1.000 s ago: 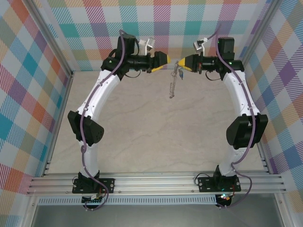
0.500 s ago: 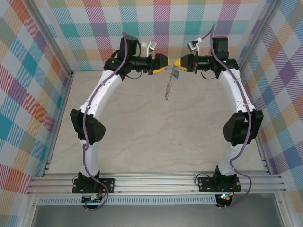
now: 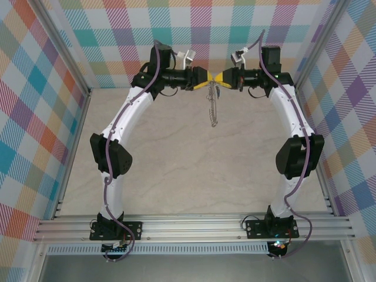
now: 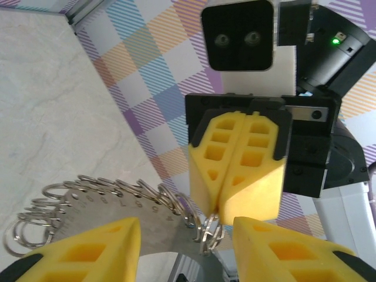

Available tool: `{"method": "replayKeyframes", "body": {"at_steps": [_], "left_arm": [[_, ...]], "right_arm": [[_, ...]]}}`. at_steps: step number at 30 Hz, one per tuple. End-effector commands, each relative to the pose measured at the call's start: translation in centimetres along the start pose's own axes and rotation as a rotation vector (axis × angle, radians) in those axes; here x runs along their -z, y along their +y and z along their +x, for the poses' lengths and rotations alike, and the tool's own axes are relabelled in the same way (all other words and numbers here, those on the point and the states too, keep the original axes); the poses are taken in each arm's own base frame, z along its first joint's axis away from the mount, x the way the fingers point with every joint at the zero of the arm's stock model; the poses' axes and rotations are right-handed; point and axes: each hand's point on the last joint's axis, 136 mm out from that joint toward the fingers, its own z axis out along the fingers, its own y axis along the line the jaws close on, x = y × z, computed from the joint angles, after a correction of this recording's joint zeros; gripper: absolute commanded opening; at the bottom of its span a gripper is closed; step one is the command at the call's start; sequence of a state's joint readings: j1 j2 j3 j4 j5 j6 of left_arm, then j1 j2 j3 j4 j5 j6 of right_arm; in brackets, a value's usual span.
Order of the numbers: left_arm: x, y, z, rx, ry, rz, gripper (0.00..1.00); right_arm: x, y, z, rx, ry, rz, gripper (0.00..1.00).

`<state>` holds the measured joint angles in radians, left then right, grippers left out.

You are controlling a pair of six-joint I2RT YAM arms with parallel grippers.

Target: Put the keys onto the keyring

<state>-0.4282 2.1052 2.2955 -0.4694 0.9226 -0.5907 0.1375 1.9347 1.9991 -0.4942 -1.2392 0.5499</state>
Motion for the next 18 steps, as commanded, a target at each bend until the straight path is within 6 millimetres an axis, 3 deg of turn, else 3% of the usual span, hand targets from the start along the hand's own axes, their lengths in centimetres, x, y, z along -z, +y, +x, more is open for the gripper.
{"method": "replayKeyframes", "body": {"at_steps": [1,18], "left_arm": [[0.63,-1.22,-0.98,-0.028,-0.016,0.046,0.45],[0.33,-1.65,-0.77,-0.021,-0.004,0.090,0.34]], "right_arm": [[0.05,1.95,-0.52,0.068,0.003,-0.032,0.00],[0.09,2.19,-0.97,0.094,-0.010,-0.026,0.00]]}}
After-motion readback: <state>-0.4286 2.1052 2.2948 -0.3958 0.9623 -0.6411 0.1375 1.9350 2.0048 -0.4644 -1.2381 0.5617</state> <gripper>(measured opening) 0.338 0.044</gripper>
